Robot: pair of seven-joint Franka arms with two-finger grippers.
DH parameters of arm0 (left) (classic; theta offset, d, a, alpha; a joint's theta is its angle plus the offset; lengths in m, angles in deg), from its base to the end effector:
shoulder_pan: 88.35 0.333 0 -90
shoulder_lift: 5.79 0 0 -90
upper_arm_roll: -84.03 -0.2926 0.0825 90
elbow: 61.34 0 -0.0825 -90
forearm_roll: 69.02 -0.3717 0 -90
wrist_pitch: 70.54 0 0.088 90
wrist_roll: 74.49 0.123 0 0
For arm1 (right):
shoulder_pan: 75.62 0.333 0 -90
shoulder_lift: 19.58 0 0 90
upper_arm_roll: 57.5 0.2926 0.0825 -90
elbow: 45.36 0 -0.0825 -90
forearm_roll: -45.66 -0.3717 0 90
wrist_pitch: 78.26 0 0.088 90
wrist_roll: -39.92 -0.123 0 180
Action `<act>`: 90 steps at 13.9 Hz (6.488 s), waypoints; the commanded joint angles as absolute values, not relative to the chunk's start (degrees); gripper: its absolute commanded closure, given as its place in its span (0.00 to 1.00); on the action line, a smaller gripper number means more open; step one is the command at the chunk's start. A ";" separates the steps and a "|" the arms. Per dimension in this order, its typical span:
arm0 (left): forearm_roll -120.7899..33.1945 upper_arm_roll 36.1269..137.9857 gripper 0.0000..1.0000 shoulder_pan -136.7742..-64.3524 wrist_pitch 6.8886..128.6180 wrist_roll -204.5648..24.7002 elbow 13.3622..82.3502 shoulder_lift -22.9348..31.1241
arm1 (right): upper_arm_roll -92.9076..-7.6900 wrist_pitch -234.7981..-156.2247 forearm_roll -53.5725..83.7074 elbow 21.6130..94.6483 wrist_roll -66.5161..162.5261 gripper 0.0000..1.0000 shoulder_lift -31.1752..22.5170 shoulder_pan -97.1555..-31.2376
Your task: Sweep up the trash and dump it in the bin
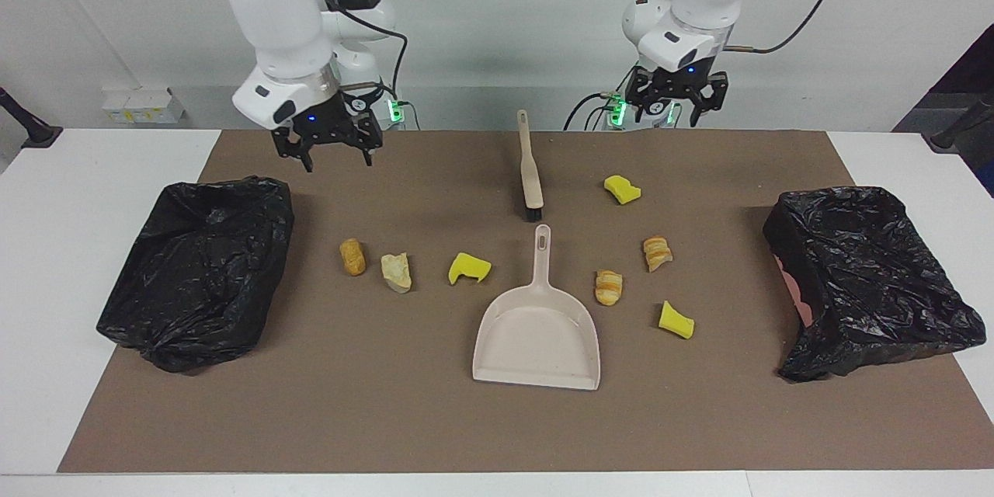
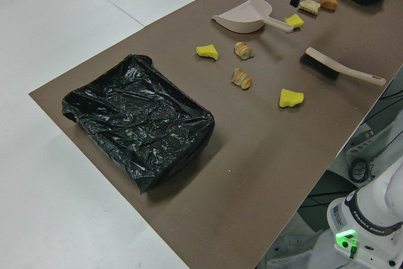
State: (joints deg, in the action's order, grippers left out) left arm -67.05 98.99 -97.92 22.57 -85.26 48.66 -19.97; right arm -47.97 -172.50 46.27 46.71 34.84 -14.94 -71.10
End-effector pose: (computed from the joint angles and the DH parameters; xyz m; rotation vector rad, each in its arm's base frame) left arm 0.4221 -0.2083 0.5498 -3.0765 0.3522 0.0682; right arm 0.5511 0.1336 0.5304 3.1270 0.2465 -0.0657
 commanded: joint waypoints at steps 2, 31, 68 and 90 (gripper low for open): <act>-62.44 103.96 0.00 -98.10 28.59 -88.20 62.74 -29.77 | -47.40 -179.05 45.83 46.05 28.78 0.00 -8.09 -67.28; -52.59 130.96 1.00 -101.09 54.10 -110.27 78.41 -15.99 | -46.86 -194.72 55.24 32.43 -6.49 1.00 16.72 -47.76; -82.29 88.34 1.00 -95.10 48.29 -61.57 53.78 5.73 | -46.86 -192.35 56.29 55.45 92.57 1.00 -0.16 -56.81; -61.69 102.67 1.00 -94.42 28.27 -87.66 56.43 -8.41 | -46.78 -192.87 56.03 56.95 92.30 1.00 -0.69 -56.46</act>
State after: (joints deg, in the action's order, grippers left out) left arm -58.12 103.73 -95.98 31.41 -83.80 54.42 -3.85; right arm -47.19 -191.60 55.40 54.88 91.34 0.78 -56.25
